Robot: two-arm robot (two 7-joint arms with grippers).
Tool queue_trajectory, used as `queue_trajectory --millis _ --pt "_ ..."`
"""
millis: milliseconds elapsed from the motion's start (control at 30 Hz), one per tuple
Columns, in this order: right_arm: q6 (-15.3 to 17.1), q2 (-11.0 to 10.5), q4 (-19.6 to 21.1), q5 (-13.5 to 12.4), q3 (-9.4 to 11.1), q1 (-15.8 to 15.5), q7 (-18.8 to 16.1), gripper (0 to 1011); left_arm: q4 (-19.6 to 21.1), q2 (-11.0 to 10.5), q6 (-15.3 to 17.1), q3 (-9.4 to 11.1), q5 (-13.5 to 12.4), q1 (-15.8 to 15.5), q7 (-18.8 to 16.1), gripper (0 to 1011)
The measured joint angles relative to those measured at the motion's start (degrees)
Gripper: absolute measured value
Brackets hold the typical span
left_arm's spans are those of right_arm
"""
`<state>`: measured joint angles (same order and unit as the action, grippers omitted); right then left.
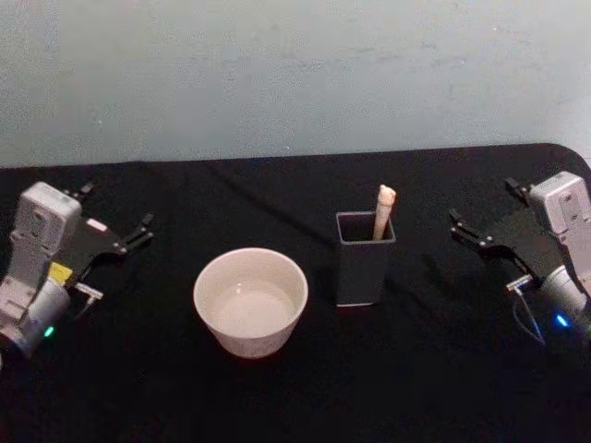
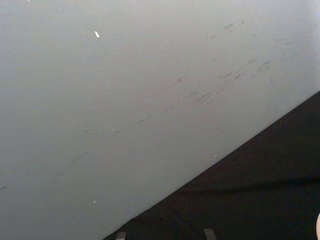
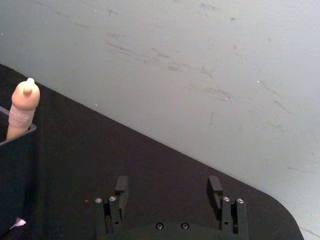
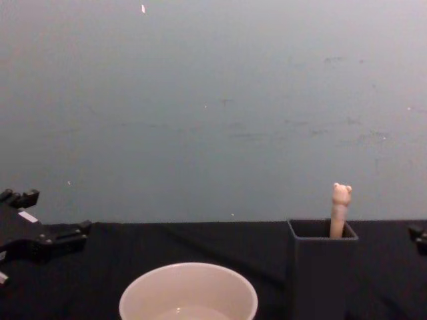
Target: Pick up the stirring spoon with one hand, stir inside the cup, then place it back in its original position.
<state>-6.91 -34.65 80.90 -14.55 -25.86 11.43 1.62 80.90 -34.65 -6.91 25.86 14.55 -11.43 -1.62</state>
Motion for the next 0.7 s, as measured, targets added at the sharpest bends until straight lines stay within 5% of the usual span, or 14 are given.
queue_trajectory --millis 700 --pt "0.0 0.0 0.0 0.0 0.0 0.0 0.0 1002 0.0 0.0 0.0 0.0 0.0 0.0 0.0 1001"
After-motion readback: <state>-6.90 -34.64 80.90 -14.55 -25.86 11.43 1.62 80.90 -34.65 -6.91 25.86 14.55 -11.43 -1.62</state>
